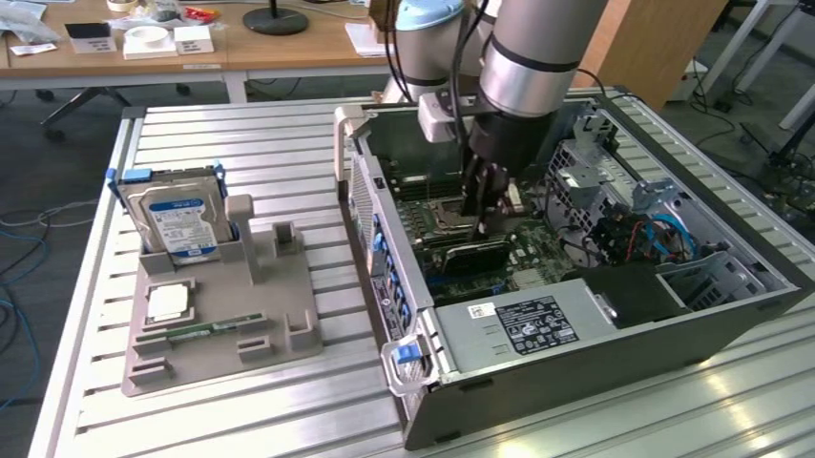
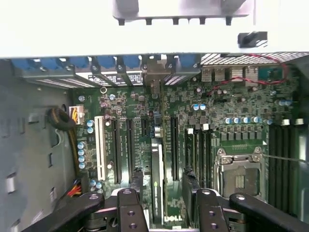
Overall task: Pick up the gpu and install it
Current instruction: 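Insert the gpu into the slot, then press down on the gpu until it lock into place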
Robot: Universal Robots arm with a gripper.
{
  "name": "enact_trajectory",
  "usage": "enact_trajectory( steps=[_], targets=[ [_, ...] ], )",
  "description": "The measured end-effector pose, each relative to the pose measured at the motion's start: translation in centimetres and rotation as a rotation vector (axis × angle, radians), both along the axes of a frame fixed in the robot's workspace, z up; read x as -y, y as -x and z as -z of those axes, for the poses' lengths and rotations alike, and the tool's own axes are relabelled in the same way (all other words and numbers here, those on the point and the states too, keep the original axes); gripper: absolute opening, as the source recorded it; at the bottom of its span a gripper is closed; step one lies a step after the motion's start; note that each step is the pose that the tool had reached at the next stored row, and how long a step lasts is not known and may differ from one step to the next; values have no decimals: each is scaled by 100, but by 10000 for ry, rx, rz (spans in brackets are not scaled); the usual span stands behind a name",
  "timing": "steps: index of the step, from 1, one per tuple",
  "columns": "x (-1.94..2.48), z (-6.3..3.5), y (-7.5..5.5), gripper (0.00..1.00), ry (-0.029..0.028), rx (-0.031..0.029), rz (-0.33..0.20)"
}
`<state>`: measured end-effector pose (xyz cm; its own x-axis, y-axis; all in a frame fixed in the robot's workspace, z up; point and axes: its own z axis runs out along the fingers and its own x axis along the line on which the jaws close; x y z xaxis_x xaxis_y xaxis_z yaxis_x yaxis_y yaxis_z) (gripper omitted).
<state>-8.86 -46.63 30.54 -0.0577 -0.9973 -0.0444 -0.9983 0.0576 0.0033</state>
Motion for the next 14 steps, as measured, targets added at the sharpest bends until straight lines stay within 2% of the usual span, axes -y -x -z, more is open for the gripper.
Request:
enact_trajectory(
  steps=[5,14],
  targets=[
    [-1,-140,0,46,6,0,-1],
    [-1,-150,0,46,11,0,0]
  ],
)
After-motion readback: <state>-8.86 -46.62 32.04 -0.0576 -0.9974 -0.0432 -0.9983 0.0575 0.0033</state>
